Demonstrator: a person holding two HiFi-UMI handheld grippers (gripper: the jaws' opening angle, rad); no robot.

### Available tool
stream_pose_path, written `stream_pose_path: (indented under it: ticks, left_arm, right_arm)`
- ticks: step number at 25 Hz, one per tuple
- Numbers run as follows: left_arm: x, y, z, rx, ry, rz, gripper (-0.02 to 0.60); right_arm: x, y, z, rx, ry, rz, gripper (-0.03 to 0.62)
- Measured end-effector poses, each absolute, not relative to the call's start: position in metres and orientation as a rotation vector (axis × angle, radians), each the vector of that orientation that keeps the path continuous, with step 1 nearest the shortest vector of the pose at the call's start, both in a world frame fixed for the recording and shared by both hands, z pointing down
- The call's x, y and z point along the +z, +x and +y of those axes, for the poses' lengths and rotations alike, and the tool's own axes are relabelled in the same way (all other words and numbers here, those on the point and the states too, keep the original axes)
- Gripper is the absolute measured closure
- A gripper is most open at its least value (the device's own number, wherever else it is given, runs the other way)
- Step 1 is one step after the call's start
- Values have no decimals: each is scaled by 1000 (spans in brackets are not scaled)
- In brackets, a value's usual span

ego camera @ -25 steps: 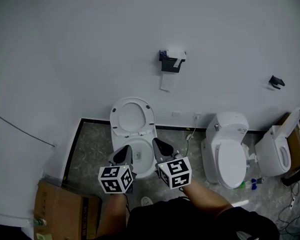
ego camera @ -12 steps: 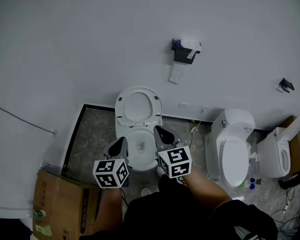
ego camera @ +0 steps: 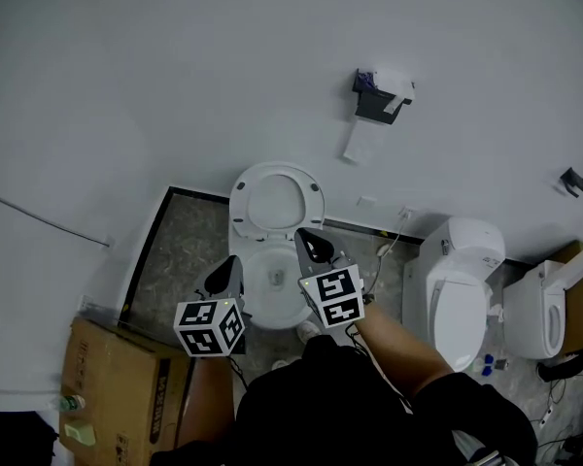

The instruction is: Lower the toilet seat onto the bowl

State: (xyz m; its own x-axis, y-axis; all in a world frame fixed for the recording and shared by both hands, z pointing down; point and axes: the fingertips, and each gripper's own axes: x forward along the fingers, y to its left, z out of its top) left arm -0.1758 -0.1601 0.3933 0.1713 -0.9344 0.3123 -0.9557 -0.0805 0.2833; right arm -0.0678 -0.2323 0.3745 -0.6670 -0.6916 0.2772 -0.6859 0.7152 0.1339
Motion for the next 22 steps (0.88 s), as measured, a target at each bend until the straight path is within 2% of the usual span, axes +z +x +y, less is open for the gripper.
stream_pose_path:
  ticks: [22]
  left_arm:
    - [409, -189, -233, 151, 1825, -1965, 572]
  right_arm:
    - [476, -115, -442, -545, 681, -2265, 585]
